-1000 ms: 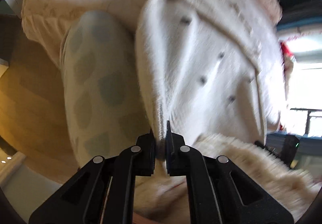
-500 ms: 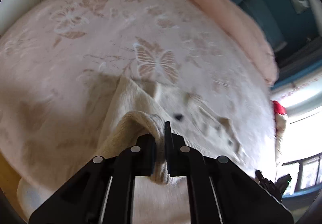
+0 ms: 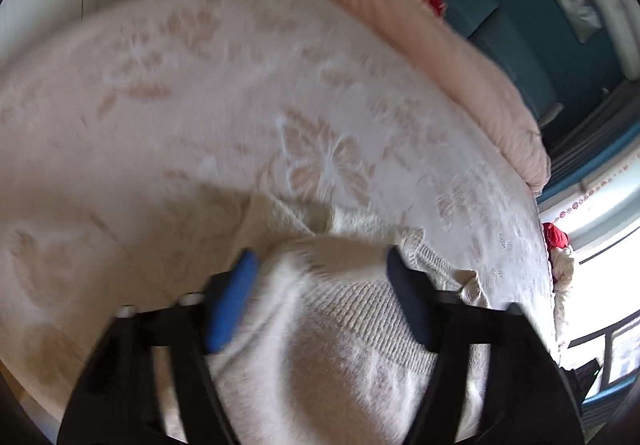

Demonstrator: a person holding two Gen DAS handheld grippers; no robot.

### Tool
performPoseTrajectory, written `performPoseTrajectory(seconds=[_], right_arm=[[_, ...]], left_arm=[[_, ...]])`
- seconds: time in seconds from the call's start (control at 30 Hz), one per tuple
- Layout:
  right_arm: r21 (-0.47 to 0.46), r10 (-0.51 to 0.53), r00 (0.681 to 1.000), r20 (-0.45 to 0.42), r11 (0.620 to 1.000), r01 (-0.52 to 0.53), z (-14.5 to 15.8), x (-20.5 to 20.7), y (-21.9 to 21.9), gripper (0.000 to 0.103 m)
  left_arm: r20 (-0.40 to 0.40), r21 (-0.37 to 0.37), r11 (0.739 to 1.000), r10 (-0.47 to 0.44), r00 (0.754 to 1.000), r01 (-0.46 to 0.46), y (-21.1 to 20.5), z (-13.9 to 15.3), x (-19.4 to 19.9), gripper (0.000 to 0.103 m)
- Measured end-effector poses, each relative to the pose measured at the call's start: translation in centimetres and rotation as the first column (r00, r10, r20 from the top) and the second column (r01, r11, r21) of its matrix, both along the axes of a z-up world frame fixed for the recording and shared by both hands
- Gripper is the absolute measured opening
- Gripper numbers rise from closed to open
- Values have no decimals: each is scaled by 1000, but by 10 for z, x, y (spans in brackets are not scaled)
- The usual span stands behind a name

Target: Fold small clothes

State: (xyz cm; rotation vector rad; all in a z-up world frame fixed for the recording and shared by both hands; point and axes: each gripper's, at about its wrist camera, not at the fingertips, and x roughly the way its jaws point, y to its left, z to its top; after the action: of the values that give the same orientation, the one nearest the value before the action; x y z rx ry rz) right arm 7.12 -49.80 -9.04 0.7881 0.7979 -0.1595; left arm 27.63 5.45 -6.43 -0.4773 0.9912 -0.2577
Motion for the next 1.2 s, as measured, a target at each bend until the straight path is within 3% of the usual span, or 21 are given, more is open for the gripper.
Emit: performPoseTrajectory(seconds=[0.13, 0.27, 0.3, 0.33, 0.37, 0.43, 0.5, 0.6, 0.7, 0.8, 0.83, 0.87, 0.9, 0.97, 1.03, 1.1, 1.2], right_arm=[[-101, 98, 989, -112, 989, -109, -13, 21, 8, 67], [-119, 120, 975, -189, 982, -144, -35, 41, 10, 67], [-123, 125, 972, -200, 981, -152, -38, 41, 14, 60], [-122, 139, 970, -200, 979, -165, -39, 45, 18, 17], [-116, 159, 966, -206, 976, -185, -38, 50, 22, 11], [-142, 157, 973, -170, 973, -182, -22, 48, 29, 10], [-171, 146, 987, -65, 973, -155, 13, 38, 31, 9], [-185, 91, 995, 32, 979, -83, 46, 32, 19, 9], [-173, 63, 997, -48, 982, -71, 19, 57, 4, 9], [-74, 60, 971, -232, 994, -80, -47, 85, -5, 11], [-75, 61, 963, -263, 994, -84, -56, 89, -4, 13], [-100, 49, 969, -241, 992, -76, -51, 87, -2, 19], [-129, 34, 976, -215, 990, -63, -40, 83, 0, 19], [-201, 12, 989, -145, 979, -41, -8, 69, 7, 33], [-259, 6, 996, -88, 965, -29, 18, 53, 17, 34], [-251, 60, 996, -69, 965, -76, 34, 44, 36, 34], [-184, 202, 977, -72, 960, -212, 28, 42, 84, 28]], left_arm=[[-50, 56, 994, -88, 995, 91, -8, -13, 8, 73], [-89, 112, 985, -124, 988, 134, -30, -31, 29, 71], [-89, 130, 981, -133, 987, 144, -35, -34, 33, 55], [-98, 156, 970, -171, 980, 185, -45, -37, 39, 38], [-117, 180, 962, -185, 976, 204, -49, -39, 41, 7], [-71, 189, 964, -176, 982, 187, -51, -23, 40, 6], [20, 169, 971, -176, 984, 170, -47, 10, 34, 6], [51, 177, 975, -146, 988, 135, -49, 30, 44, 6], [7, 254, 958, -139, 990, 132, -60, 11, 67, 6], [-145, 321, 935, -112, 983, 154, -72, -44, 90, 7], [-144, 364, 920, -101, 984, 147, -74, -56, 90, 7], [-126, 370, 918, -104, 987, 144, -75, -55, 89, 8], [-105, 361, 922, -109, 989, 140, -74, -49, 86, 10], [-78, 311, 942, -110, 991, 129, -67, -30, 78, 11], [-34, 297, 947, -116, 993, 121, -63, -6, 62, 11], [-3, 273, 955, -122, 993, 118, -63, 12, 43, 11], [-3, 178, 966, -190, 982, 187, -81, 22, 8, 11]])
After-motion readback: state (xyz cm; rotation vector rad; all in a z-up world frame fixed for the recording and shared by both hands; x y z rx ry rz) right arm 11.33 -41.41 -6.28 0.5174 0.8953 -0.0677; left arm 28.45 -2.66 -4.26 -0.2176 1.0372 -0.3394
